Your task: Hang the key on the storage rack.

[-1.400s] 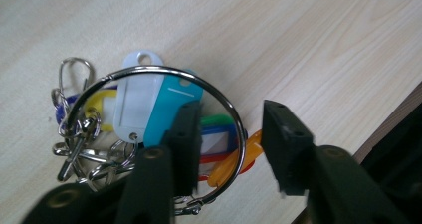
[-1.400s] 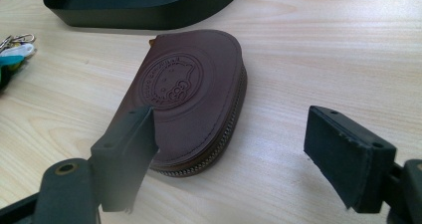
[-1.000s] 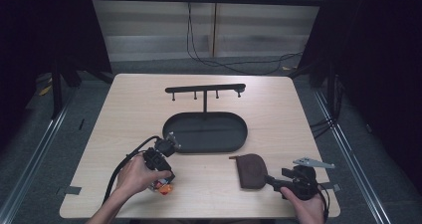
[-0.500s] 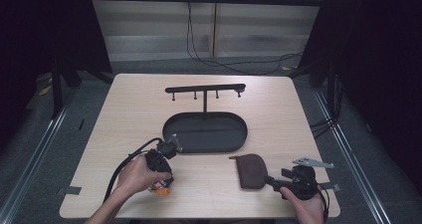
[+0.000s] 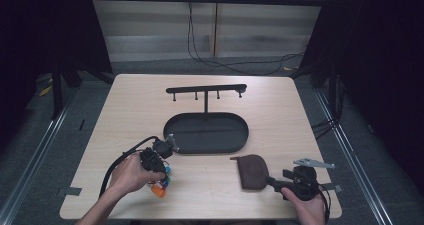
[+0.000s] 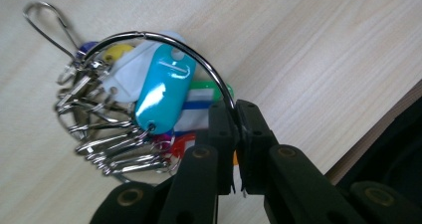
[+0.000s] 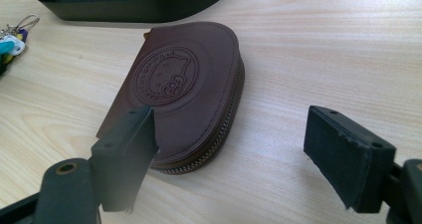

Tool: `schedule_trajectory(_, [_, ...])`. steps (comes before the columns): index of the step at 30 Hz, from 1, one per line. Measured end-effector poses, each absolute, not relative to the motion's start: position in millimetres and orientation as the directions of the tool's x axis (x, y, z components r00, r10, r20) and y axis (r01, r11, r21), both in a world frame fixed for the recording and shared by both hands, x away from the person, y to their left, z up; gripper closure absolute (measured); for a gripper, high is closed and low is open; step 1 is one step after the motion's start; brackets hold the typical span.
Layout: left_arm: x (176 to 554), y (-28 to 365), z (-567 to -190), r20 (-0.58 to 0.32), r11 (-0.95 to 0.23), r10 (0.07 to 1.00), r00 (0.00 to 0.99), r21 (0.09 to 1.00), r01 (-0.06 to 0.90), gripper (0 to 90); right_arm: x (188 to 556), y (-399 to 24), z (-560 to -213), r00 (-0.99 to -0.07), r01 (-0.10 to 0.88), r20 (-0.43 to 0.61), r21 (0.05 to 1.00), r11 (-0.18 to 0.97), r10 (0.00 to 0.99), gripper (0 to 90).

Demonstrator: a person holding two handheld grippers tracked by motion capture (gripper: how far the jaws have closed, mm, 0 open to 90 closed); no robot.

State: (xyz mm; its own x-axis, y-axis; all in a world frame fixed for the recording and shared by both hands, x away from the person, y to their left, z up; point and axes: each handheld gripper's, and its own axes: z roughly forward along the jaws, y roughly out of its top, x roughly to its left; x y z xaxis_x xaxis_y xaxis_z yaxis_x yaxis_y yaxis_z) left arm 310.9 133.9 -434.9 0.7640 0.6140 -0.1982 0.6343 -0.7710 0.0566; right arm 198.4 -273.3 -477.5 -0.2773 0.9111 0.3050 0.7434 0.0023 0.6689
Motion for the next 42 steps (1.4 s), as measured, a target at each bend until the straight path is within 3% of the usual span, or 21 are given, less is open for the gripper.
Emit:
schedule_trajectory(15, [314,147,-399,-0.117,-0.791,0.6,0.791,0.06,0.609,87.1,199,-273,-478,-0.276,0.745,0.302,0.667,0.004,0.913,19.8])
schedule_trajectory(28, [320,162,-390,-0.134,-0.73,0.66,0.739,0.118,0.673,87.5,199,-272,-477,-0.285,0.746,0.298,0.666,0.015,0.911,19.7])
schedule_trajectory(42, [323,162,-377,-0.161,-0.726,0.649,0.743,0.162,0.669,87.7,198,-271,-476,-0.315,0.738,0.292,0.673,0.04,0.903,16.2])
